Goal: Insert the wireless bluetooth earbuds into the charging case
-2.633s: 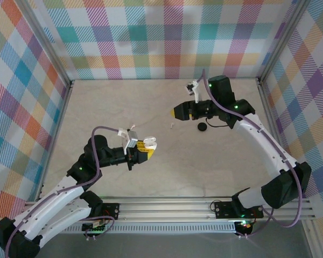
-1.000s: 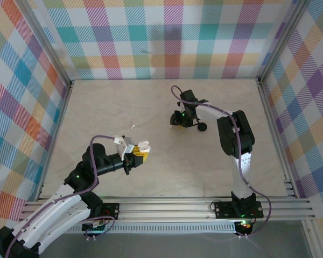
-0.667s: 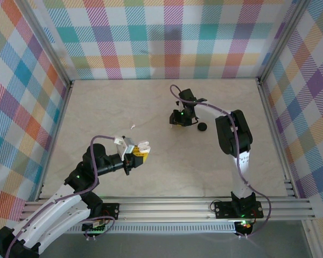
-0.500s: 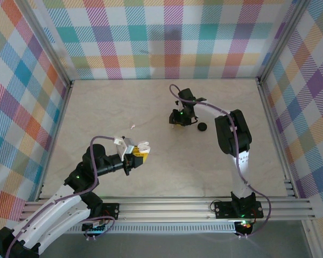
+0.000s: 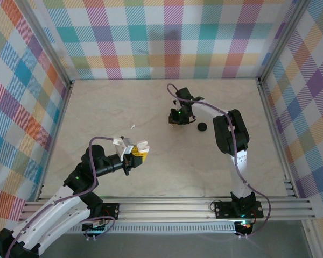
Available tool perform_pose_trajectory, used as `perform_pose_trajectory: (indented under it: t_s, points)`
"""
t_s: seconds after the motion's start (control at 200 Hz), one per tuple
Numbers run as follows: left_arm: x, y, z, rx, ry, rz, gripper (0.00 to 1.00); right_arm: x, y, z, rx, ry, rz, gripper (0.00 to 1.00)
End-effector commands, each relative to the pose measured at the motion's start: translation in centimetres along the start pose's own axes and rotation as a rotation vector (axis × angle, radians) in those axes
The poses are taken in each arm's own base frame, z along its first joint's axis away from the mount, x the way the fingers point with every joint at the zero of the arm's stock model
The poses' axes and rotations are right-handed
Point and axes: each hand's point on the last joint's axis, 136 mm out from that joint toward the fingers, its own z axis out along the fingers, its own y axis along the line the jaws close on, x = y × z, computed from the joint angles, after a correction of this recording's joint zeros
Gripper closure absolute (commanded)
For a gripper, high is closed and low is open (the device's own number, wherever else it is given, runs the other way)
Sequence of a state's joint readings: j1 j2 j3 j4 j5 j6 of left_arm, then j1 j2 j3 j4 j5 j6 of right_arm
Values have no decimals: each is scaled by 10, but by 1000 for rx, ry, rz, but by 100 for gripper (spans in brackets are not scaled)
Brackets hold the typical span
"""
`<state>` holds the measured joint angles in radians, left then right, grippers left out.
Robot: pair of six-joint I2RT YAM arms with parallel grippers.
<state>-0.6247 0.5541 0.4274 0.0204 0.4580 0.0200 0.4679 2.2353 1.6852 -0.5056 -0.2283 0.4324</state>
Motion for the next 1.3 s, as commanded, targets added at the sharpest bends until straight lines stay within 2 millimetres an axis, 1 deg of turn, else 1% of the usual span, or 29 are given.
perform_pose_trajectory:
  t_s: [0.0,0.12,0.325,0.5,0.695,0.9,1.015,1.11,1.175,1.205,1.26,1.295]
  points:
    - [-1,2,-2,-10,-14,10,100,8,4,-4,26,24,-30,87]
    - [0,2,-2,-11,-12,9,100,9,5,-17,75,-9,-66,87]
    - [-1,2,-3,-12,-19,-1,100,21,5,-33,127,-40,-100,88]
    - [1,1,-4,-9,-21,-11,100,31,6,-41,131,-55,-99,88]
    - [3,1,-3,-6,-13,-17,100,33,10,-51,103,-101,-81,88]
    - [12,9,0,-41,11,-41,100,41,9,-52,90,-89,-74,84]
    - [12,12,-1,-60,10,-52,100,46,10,-58,68,-103,-81,84]
    - [12,14,-3,-79,11,-53,100,49,18,-64,25,-119,-106,83]
    - [13,20,-6,-121,18,-61,100,54,24,-71,2,-135,-134,81]
    - [12,23,-8,-145,21,-64,100,58,27,-73,-9,-137,-149,79]
    - [11,30,-12,-192,34,-69,100,67,38,-80,-44,-146,-200,75]
    - [11,35,-15,-232,42,-79,100,77,45,-82,-61,-146,-244,74]
